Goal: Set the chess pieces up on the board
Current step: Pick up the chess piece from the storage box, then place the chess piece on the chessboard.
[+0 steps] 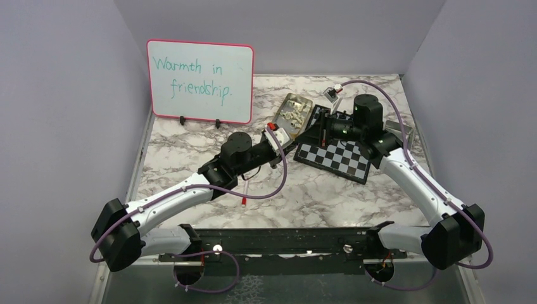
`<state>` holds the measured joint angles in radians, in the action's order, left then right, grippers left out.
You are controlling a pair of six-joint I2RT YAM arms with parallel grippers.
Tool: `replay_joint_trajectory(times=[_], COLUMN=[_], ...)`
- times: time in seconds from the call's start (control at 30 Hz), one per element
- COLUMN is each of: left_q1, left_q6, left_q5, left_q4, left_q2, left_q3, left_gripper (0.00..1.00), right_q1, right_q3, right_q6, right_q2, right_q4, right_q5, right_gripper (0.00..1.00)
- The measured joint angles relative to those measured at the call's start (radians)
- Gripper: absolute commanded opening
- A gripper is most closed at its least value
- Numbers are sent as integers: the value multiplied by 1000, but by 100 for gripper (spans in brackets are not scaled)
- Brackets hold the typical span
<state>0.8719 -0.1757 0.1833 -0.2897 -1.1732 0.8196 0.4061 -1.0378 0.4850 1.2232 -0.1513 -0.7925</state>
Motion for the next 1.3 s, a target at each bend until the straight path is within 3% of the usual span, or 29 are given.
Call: replay_joint_trajectory(times=[0.2, 0.27, 0.5, 0.53, 0.57, 0.8, 1.07, 1.3], left_q1=[0, 0, 0, 0, 0, 0, -21, -154], left_q6=[0, 0, 3, 2, 3, -5, 10, 141], left_q5=[-15, -17, -29, -35, -37, -66, -87, -76], left_q4=[0, 0, -1, -3, -3, 18, 69, 167], left_q2=[-9, -9, -11, -11, -11, 6, 27, 27], left_q3=[0, 0, -1, -3, -7, -46, -64, -64], left_gripper=[9, 13, 60, 83, 97, 99, 99, 99], right_q1=[0, 0, 0, 0, 0, 1, 0, -16], right_q3=[3, 3, 7, 6, 5, -86, -303, -530], right_q6=[6, 11, 16, 14, 11, -60, -171, -248], right_q2=[3, 3, 2, 2, 0, 19, 189, 410], right_q4=[0, 1, -2, -8, -18, -156, -300, -418], right_q5=[-2, -2, 48, 70, 97, 337, 599, 748], right_gripper=[4, 1, 1, 1, 1, 1, 1, 1])
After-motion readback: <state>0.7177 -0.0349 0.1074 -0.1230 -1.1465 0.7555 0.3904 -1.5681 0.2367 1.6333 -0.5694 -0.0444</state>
